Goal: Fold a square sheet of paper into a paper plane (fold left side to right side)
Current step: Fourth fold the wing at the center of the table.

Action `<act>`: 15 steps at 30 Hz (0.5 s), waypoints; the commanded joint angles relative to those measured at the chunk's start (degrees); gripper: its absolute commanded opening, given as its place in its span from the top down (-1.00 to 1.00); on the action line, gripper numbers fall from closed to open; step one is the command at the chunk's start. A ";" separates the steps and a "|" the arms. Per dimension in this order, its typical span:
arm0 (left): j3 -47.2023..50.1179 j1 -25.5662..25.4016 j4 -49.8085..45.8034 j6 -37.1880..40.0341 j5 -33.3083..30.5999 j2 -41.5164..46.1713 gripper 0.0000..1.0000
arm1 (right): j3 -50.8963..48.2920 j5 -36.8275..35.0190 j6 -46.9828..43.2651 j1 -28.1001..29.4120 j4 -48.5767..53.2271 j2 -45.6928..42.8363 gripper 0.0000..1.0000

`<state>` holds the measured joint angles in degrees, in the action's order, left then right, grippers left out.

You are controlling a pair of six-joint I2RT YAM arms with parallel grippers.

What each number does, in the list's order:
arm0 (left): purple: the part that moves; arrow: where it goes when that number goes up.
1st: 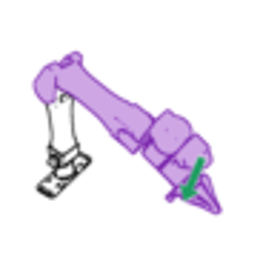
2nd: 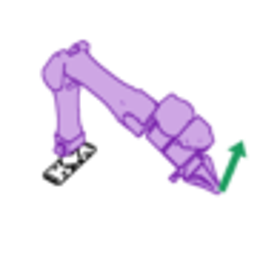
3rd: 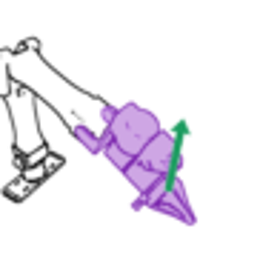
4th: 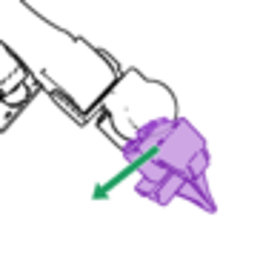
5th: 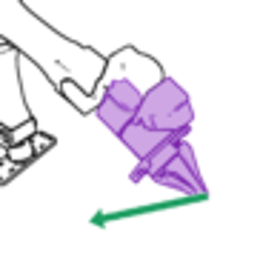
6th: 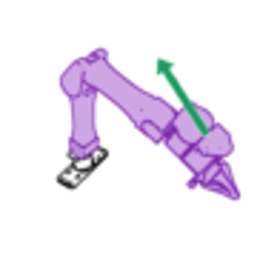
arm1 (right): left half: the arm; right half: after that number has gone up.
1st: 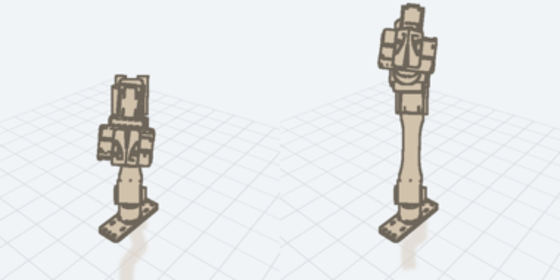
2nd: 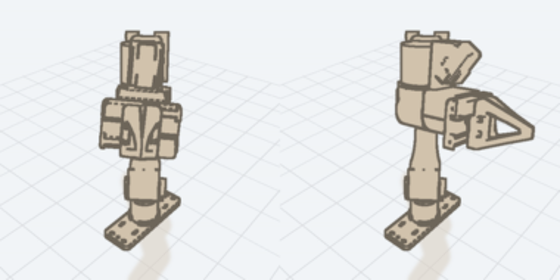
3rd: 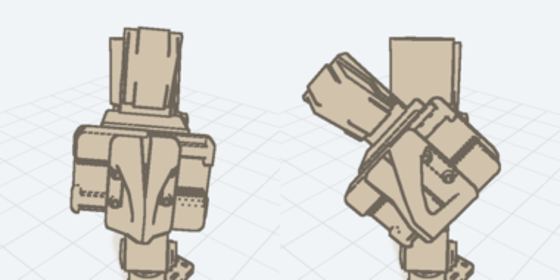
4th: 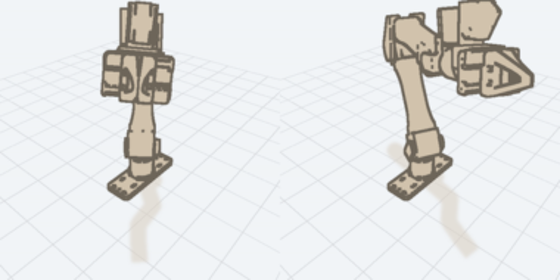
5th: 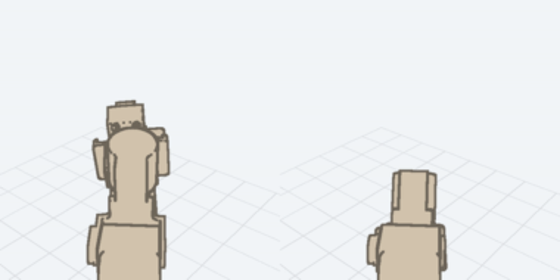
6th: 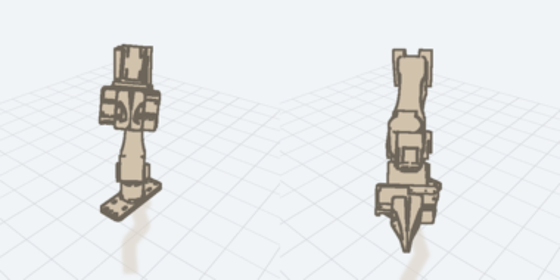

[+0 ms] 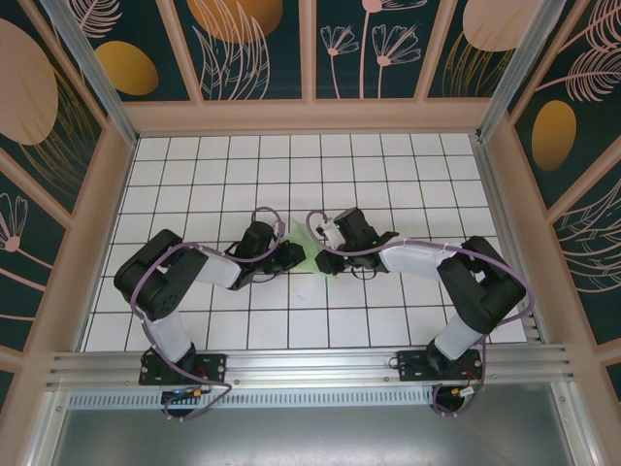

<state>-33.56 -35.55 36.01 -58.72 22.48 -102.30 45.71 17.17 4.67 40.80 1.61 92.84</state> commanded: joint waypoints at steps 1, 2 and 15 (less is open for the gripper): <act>0.78 0.04 -3.31 1.02 0.37 -2.27 0.60 | 0.23 2.88 -2.15 -0.37 -2.44 1.11 0.47; 0.78 0.01 -3.31 1.05 0.37 -2.29 0.61 | 0.25 2.97 -2.28 -0.50 -2.62 1.26 0.47; 0.87 0.02 -3.31 1.06 0.43 -2.17 0.61 | -0.47 4.21 -1.63 -2.56 -2.57 2.27 0.53</act>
<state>-33.56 -35.55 36.03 -58.70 22.50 -102.32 45.69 19.59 3.68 38.74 0.21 94.19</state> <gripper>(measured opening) 0.195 0.239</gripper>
